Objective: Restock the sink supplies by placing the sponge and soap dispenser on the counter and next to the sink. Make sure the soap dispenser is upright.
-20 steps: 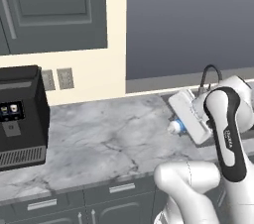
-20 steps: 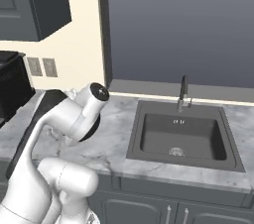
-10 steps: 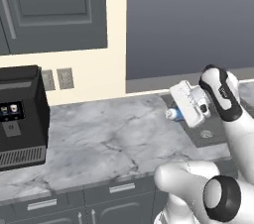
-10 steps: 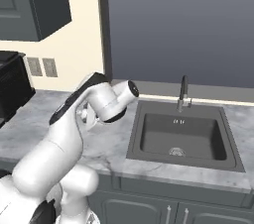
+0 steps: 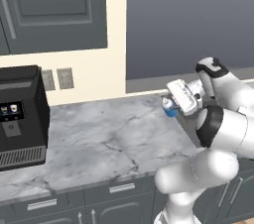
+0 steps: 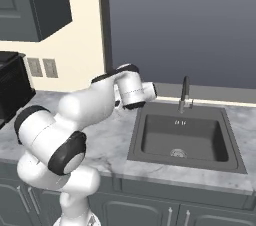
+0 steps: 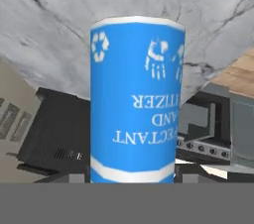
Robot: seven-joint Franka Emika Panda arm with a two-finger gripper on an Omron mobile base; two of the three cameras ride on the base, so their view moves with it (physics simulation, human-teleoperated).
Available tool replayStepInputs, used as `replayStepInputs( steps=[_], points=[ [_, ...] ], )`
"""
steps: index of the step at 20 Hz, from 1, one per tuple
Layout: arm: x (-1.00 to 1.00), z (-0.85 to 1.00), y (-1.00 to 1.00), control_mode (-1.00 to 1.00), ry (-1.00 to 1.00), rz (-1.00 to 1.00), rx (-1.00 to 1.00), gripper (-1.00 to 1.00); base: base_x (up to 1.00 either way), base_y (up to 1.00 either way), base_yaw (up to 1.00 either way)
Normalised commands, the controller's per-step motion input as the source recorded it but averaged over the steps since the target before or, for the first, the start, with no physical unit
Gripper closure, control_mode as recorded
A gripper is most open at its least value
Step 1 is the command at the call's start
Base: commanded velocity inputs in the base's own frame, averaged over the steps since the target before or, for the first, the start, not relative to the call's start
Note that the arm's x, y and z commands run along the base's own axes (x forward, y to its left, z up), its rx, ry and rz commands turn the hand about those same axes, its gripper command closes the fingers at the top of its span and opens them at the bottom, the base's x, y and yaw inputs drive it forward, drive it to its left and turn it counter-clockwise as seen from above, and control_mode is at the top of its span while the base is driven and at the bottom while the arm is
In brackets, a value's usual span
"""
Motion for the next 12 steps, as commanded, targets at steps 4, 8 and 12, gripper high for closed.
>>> replayStepInputs(
  steps=[4, 8, 12],
  points=[
    [0.39, -0.43, 0.07, -1.00, 0.01, 0.00, 0.18, 1.00, 0.00, 0.00, 0.00],
    [0.38, -0.38, 0.05, -1.00, 0.00, 0.00, 0.15, 1.00, 0.00, 0.00, 0.00],
    [0.34, -0.17, 0.00, -1.00, 0.09, 0.00, 0.16, 1.00, 0.00, 0.00, 0.00]
  ],
)
